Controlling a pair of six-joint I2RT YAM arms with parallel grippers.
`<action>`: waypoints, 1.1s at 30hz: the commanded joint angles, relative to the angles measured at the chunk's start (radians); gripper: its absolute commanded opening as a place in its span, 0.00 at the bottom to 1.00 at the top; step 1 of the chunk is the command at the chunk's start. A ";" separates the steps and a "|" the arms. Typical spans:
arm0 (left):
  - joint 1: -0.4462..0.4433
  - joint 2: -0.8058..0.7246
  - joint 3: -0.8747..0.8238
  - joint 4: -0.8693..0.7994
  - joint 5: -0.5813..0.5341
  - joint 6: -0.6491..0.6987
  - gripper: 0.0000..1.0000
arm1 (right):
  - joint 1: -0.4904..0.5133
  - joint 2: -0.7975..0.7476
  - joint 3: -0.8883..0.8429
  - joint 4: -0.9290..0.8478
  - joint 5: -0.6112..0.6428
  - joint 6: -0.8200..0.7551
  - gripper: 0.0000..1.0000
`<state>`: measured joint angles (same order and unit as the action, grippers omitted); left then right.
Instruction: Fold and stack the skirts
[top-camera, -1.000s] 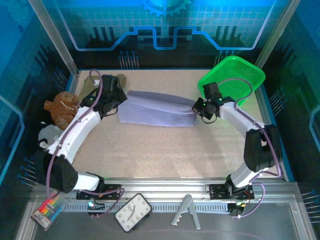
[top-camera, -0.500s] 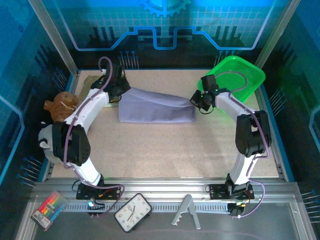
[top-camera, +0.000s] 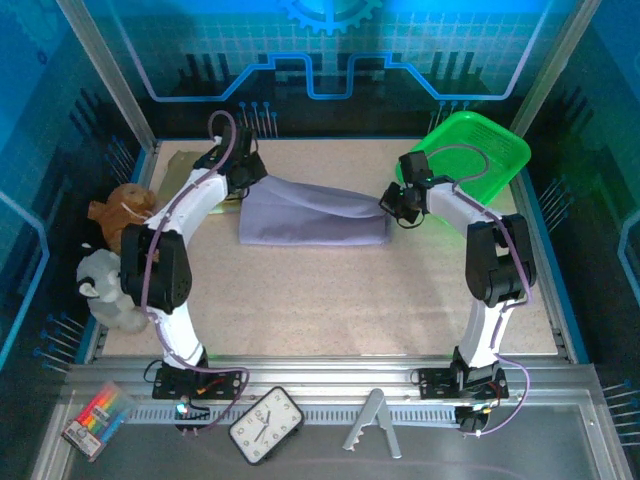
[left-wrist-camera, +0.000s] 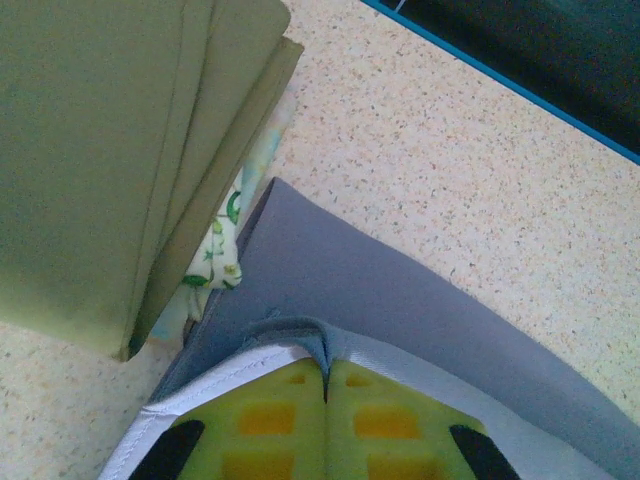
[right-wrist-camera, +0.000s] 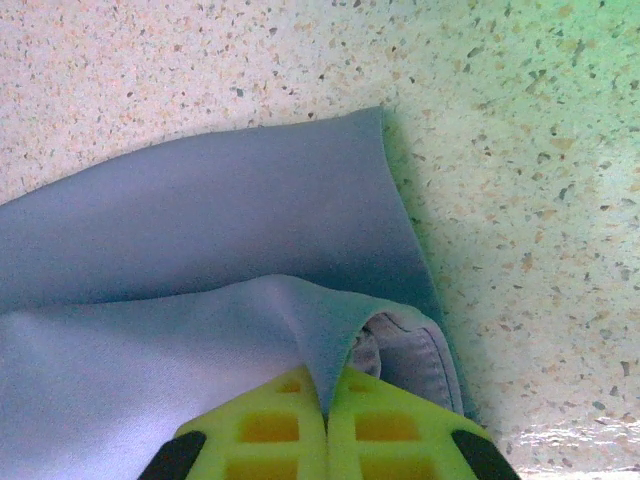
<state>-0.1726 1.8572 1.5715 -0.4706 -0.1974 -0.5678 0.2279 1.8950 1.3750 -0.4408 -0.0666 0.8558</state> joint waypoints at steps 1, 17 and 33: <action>0.013 0.043 0.055 0.035 0.024 0.035 0.00 | -0.015 0.010 0.009 -0.010 0.028 -0.001 0.07; 0.032 0.232 0.220 -0.147 -0.038 -0.074 0.08 | -0.039 0.030 0.009 0.044 -0.019 0.026 0.17; -0.062 0.085 0.031 -0.059 0.312 -0.167 0.99 | 0.049 -0.130 -0.116 0.148 -0.174 0.039 1.00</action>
<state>-0.2169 1.9968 1.6737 -0.6079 -0.0265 -0.6910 0.2359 1.7870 1.2690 -0.3248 -0.2005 0.9009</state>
